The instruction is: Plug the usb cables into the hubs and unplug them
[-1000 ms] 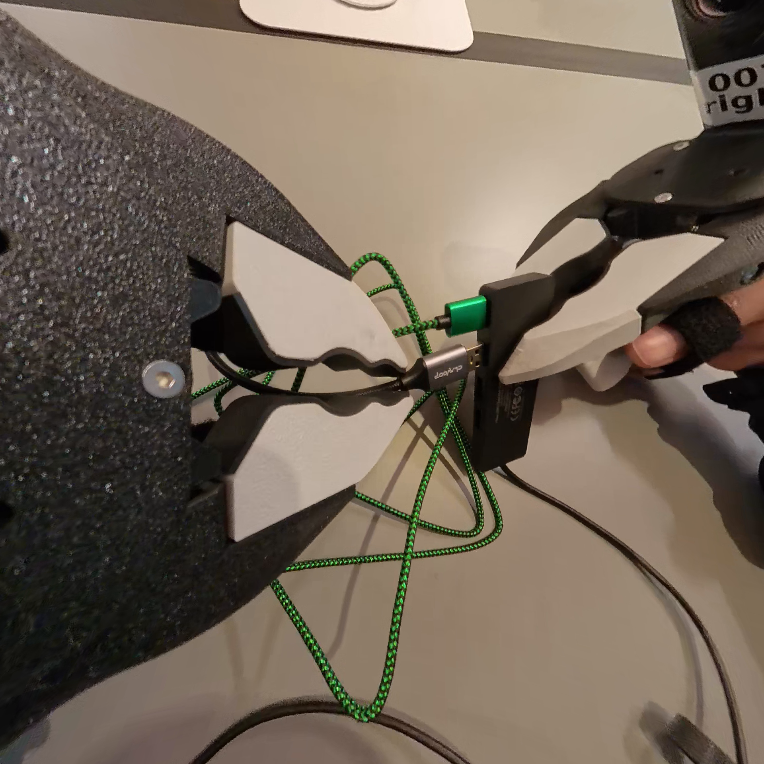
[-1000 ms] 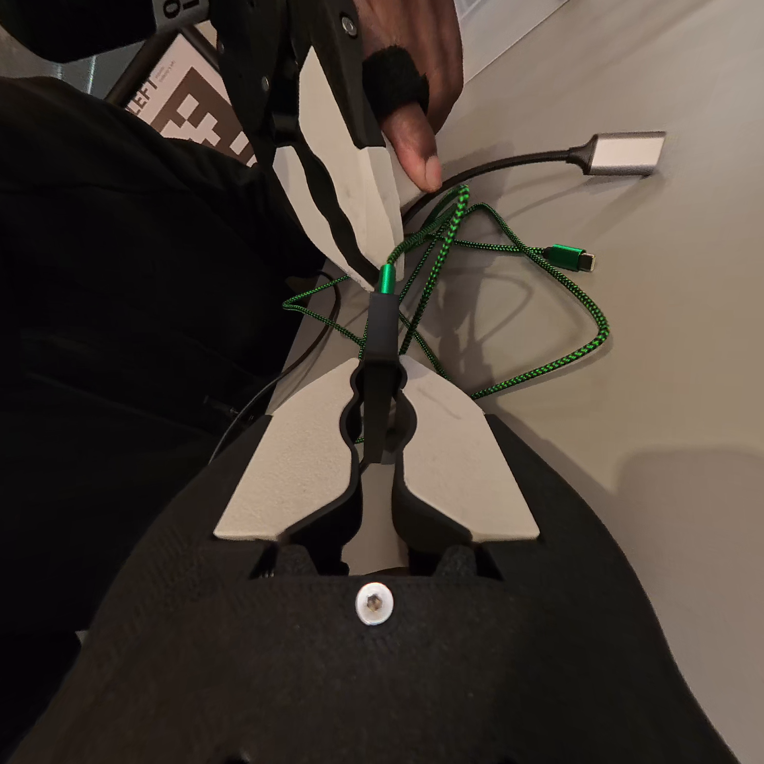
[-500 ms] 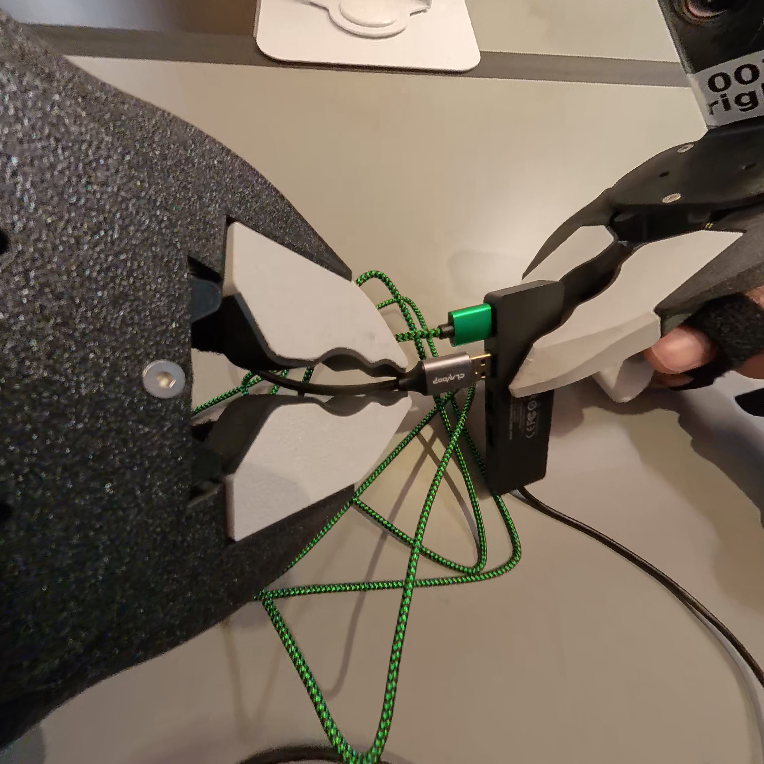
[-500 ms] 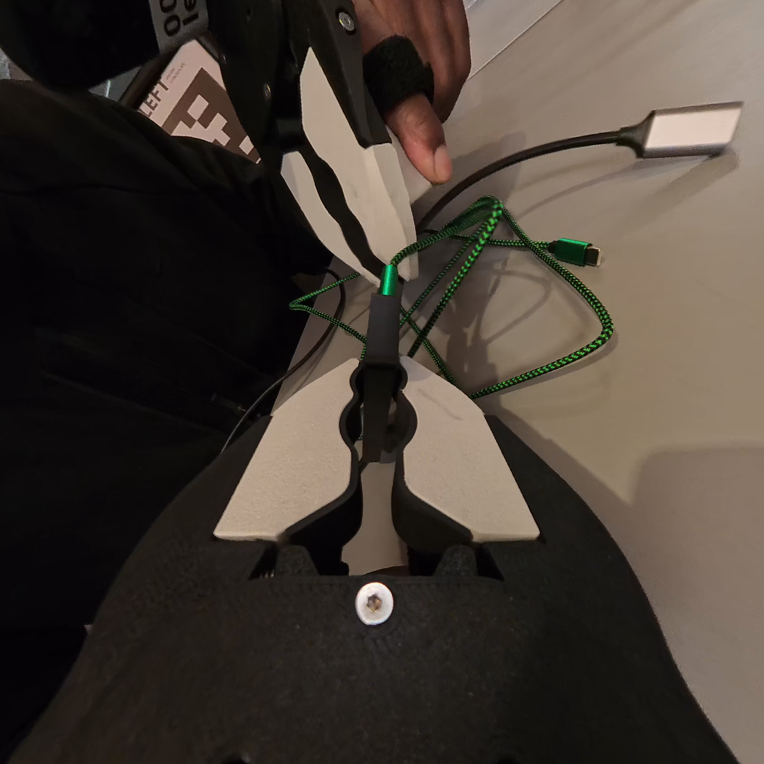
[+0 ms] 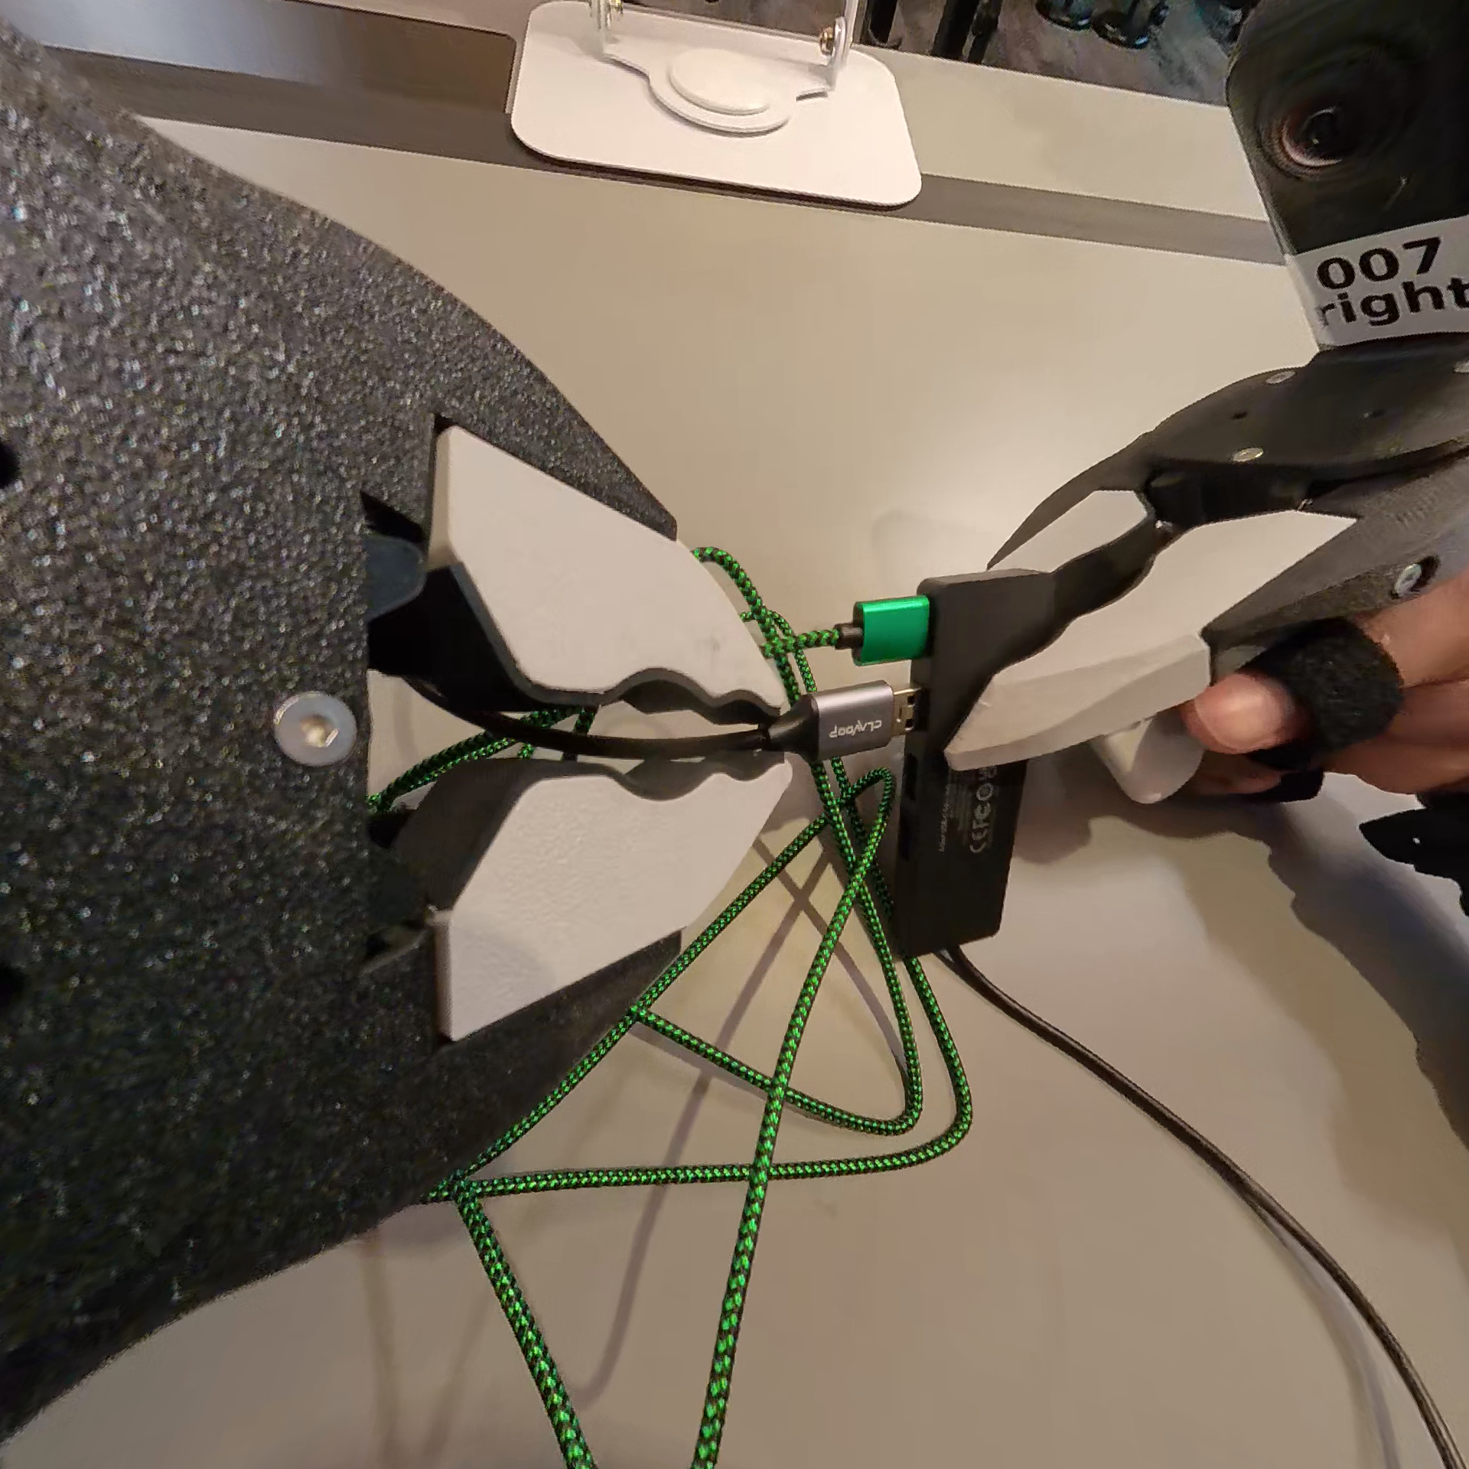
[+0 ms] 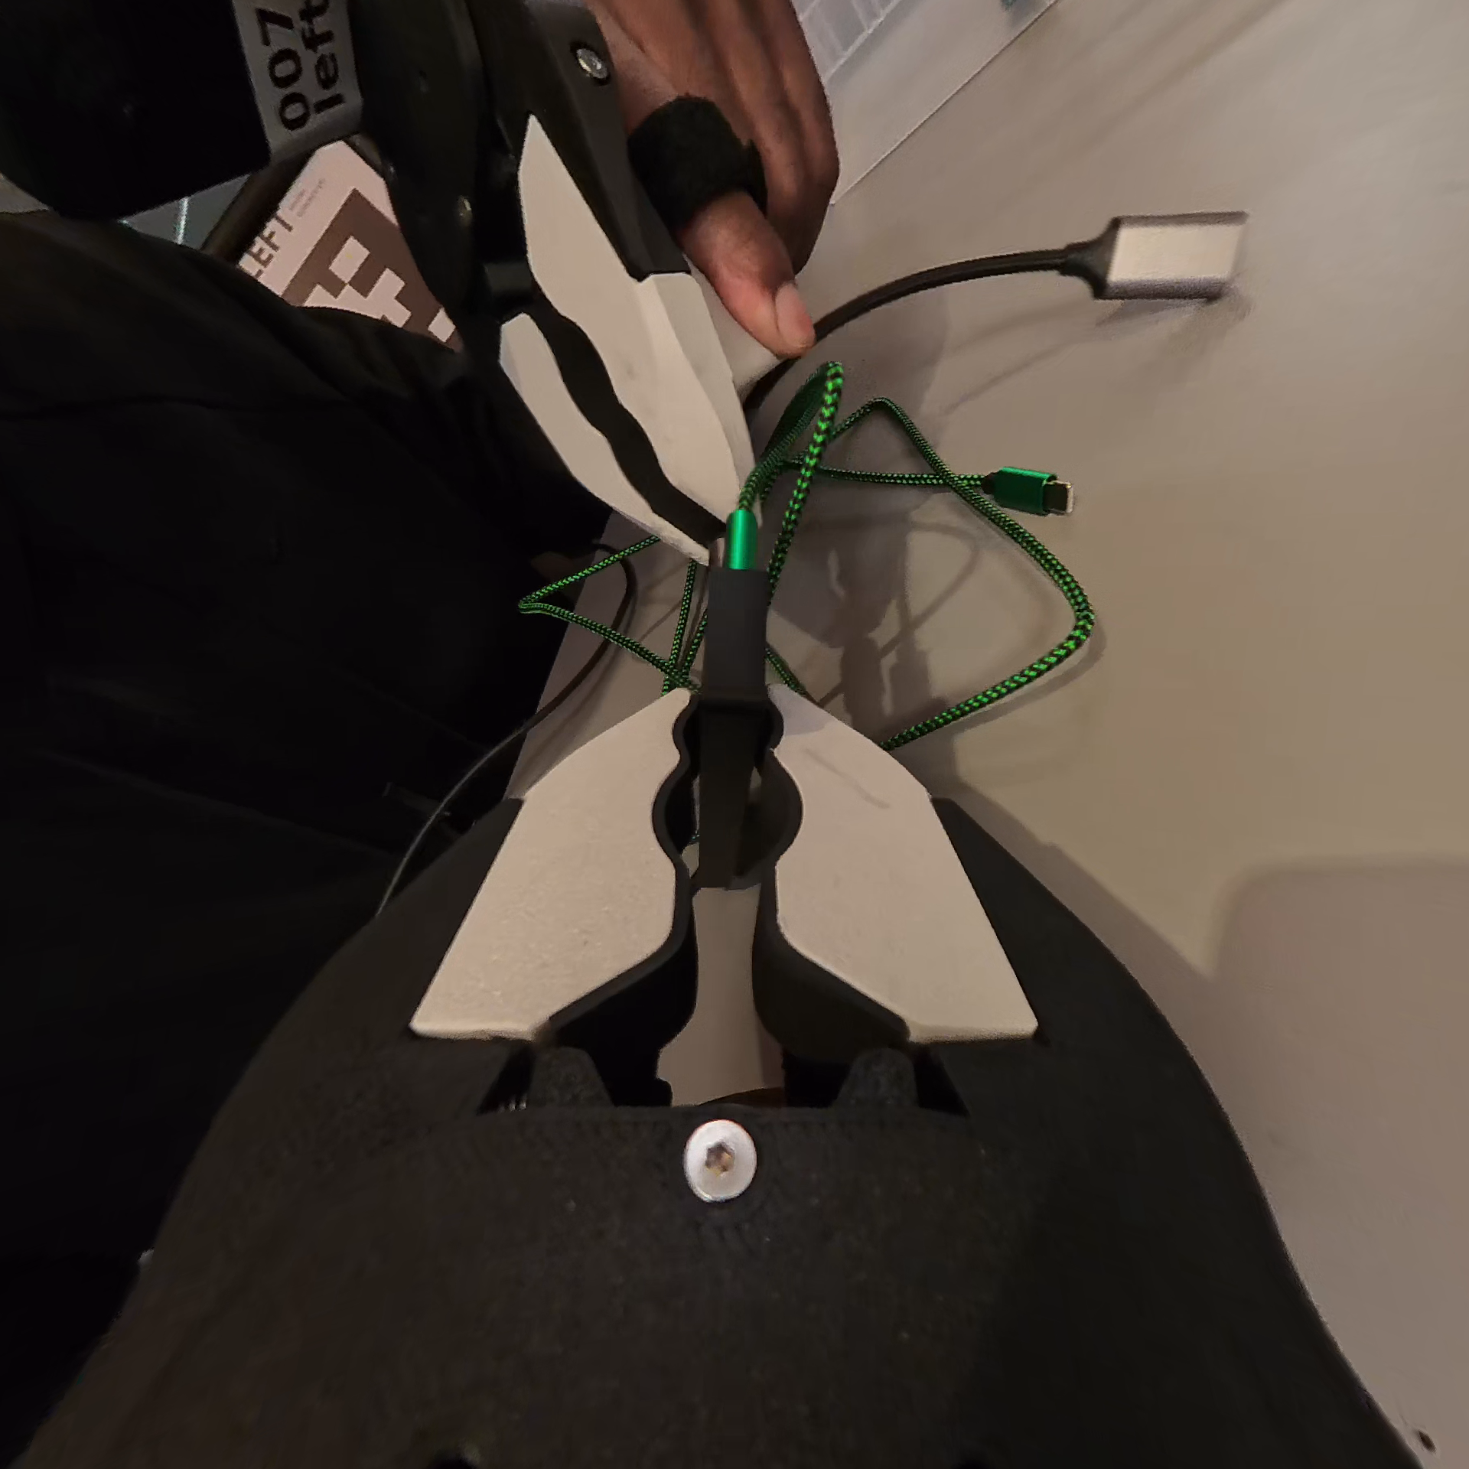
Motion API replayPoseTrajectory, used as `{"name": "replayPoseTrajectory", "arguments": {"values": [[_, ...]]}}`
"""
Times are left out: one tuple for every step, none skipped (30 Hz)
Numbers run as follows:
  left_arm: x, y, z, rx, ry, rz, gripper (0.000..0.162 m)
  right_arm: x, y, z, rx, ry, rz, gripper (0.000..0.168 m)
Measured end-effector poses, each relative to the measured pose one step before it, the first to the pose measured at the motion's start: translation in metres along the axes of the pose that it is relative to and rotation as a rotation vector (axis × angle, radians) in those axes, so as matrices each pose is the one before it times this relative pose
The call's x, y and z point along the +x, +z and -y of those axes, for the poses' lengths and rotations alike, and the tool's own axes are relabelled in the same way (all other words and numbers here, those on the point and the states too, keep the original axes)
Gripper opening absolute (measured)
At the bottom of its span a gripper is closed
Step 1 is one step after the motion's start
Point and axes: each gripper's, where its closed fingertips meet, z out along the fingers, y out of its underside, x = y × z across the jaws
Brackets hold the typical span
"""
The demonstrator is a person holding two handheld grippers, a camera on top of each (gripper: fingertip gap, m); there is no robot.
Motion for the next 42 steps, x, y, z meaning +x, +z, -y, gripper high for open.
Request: {"name": "replayPoseTrajectory", "arguments": {"values": [[0.00101,0.00082,-0.00101,-0.0062,0.0067,-0.0033,0.006,-0.00162,0.00065,-0.00112,-0.0070,-0.0044,0.0105,0.010],[0.00035,0.00136,-0.00222,-0.0133,0.0090,0.0019,0.006,-0.00135,0.00092,-0.00094,-0.0069,-0.0034,0.0072,0.010],[0.00035,0.00139,-0.00213,-0.0130,0.0056,0.0020,0.006,-0.00018,0.00068,-0.00053,-0.0045,-0.0023,-0.0003,0.010],[-0.00001,0.00055,-0.00089,-0.0033,0.0016,0.0007,0.006,0.00042,0.00030,0.00010,0.0009,0.0009,-0.0023,0.010],[0.00018,-0.00048,0.00062,0.0071,-0.0004,-0.0025,0.006,-0.00001,-0.00015,0.00027,0.0030,0.0016,0.0005,0.010],[0.00029,-0.00064,0.00075,0.0049,-0.0005,-0.0026,0.006,-0.00006,-0.00019,0.00032,0.0029,0.0014,0.0006,0.010],[0.00034,-0.00044,0.00052,0.0027,0.0011,-0.0022,0.006,0.00087,-0.00013,0.00030,0.0029,0.0039,-0.0037,0.010],[0.00034,-0.00036,0.00091,0.0039,0.0014,-0.0017,0.006,0.00119,-0.00014,0.00023,0.0016,0.0053,-0.0063,0.010],[0.00041,-0.00020,0.00127,0.0071,-0.0004,-0.0028,0.006,0.00113,-0.00022,0.00012,0.0015,0.0051,-0.0063,0.010],[0.00016,-0.00024,0.00167,0.0096,-0.0017,-0.0024,0.006,0.00088,-0.00046,0.00003,0.0012,0.0032,-0.0053,0.010],[-0.00021,-0.00045,0.00202,0.0126,-0.0021,0.0001,0.006,0.00141,-0.00045,0.00027,0.0022,0.0065,-0.0067,0.010],[-0.00035,-0.00042,0.00139,0.0090,-0.0027,0.0015,0.006,0.00064,-0.00038,0.00019,0.0019,0.0040,-0.0011,0.010],[-0.00093,0.00041,-0.00046,-0.0020,-0.0002,0.0072,0.006,-0.00007,-0.00047,0.00019,0.0023,-0.0016,-0.0007,0.010],[-0.00033,0.00056,-0.00055,-0.0018,-0.0015,0.0020,0.006,0.00029,-0.00032,-0.00004,0.0006,0.0009,-0.0012,0.010],[-0.00016,0.00003,-0.00019,0.0016,0.0001,-0.0005,0.006,-0.00001,-0.00003,-0.00010,-0.0007,-0.0004,0.0014,0.010],[0.00005,-0.00019,-0.00008,0.0036,-0.0018,-0.0021,0.006,-0.00033,0.00011,0.00011,-0.0006,-0.0008,0.0028,0.010],[0.00000,-0.00012,0.00019,0.0035,-0.0019,-0.0013,0.006,-0.00028,0.00009,-0.00007,-0.0002,-0.0011,0.0022,0.010],[0.00011,-0.00020,0.00017,0.0034,0.0002,-0.0004,0.006,-0.00020,-0.00007,0.00002,0.0003,-0.0005,0.0019,0.010],[0.00024,-0.00018,-0.00026,0.0019,-0.0011,-0.0014,0.006,-0.00020,0.00005,0.00001,0.0006,-0.0004,0.0012,0.010],[-0.00014,-0.00009,-0.00091,0.0004,-0.0016,-0.0006,0.006,-0.00051,0.00014,0.00001,0.0008,-0.0017,0.0015,0.010],[-0.00016,-0.00018,-0.00148,-0.0004,-0.0011,-0.0002,0.006,-0.00068,0.00028,0.00015,0.0017,-0.0025,0.0021,0.010],[0.00029,0.00030,-0.00171,-0.0015,-0.0017,-0.0040,0.006,-0.00018,0.00049,0.00015,0.0005,-0.0011,-0.0012,0.010],[0.00032,0.00035,-0.00168,-0.0009,-0.0011,-0.0052,0.006,0.00043,0.00057,-0.00007,-0.0008,0.0023,-0.0041,0.010],[0.00039,0.00021,-0.00160,0.0013,-0.0014,-0.0063,0.006,0.00035,0.00017,0.00009,0.0005,0.0023,-0.0019,0.010],[0.00022,-0.00072,-0.00071,0.0084,-0.0012,-0.0062,0.006,0.00012,-0.00044,0.00007,0.0018,0.0011,-0.0010,0.010],[0.00092,-0.00155,-0.00007,0.0156,-0.0034,-0.0127,0.006,0.00020,-0.00087,0.00048,0.0055,0.0018,-0.0002,0.010],[-0.00036,-0.00213,-0.00015,0.0167,-0.0072,-0.0062,0.006,0.00033,-0.00145,0.00121,0.0109,0.0013,-0.0010,0.010],[-0.00142,-0.00245,-0.00061,0.0143,-0.0062,-0.0002,0.006,-0.00006,-0.00152,0.00112,0.0107,0.0009,0.0029,0.010],[-0.00150,-0.00244,-0.00050,0.0178,-0.0088,-0.0016,0.006,-0.00048,-0.00121,0.00128,0.0104,-0.0004,0.0047,0.010],[-0.00083,-0.00254,0.00053,0.0268,-0.0146,-0.0100,0.006,-0.00077,-0.00081,0.00102,0.0094,-0.0055,0.0049,0.010],[-0.00058,-0.00224,0.00109,0.0300,-0.0184,-0.0110,0.006,-0.00178,-0.00047,0.00093,0.0085,-0.0119,0.0080,0.010],[-0.00057,-0.00181,0.00138,0.0272,-0.0192,-0.0109,0.007,-0.00161,-0.00043,0.00049,0.0068,-0.0128,0.0058,0.010],[0.00011,-0.00144,0.00217,0.0266,-0.0218,-0.0139,0.006,-0.00088,-0.00055,0.00015,0.0042,-0.0083,0.0020,0.010],[0.00079,-0.00103,0.00316,0.0301,-0.0286,-0.0215,0.006,-0.00040,-0.00039,0.00050,0.0048,-0.0033,0.0011,0.010],[0.00101,-0.00051,0.00308,0.0301,-0.0349,-0.0239,0.006,0.00002,-0.00016,0.00029,0.0033,-0.0011,-0.0009,0.010],[0.00103,-0.00008,0.00168,0.0209,-0.0328,-0.0237,0.006,0.00015,0.00006,0.00014,0.0010,-0.0009,-0.0018,0.010],[0.00022,0.00015,0.00034,0.0120,-0.0218,-0.0137,0.006,-0.00008,0.00020,-0.00006,0.0001,-0.0018,-0.0008,0.010],[0.00018,0.00034,-0.00012,0.0063,-0.0193,-0.0111,0.006,-0.00013,0.00002,-0.00004,0.0005,-0.0025,-0.0010,0.010],[0.00060,0.00019,0.00000,0.0065,-0.0223,-0.0143,0.006,-0.00006,-0.00011,-0.00001,0.0012,-0.0014,-0.0009,0.010],[-0.00005,-0.00014,0.00046,0.0076,-0.0202,-0.0084,0.006,-0.00003,-0.00011,0.00015,0.0014,-0.0007,-0.0003,0.010],[0.00052,-0.00055,0.00104,0.0107,-0.0192,-0.0119,0.006,0.00016,-0.00004,0.00008,0.0008,0.0004,-0.0014,0.010],[0.00080,-0.00074,0.00145,0.0142,-0.0175,-0.0144,0.006,0.00023,0.00003,-0.00005,0.0002,0.0005,-0.0016,0.010]]}}
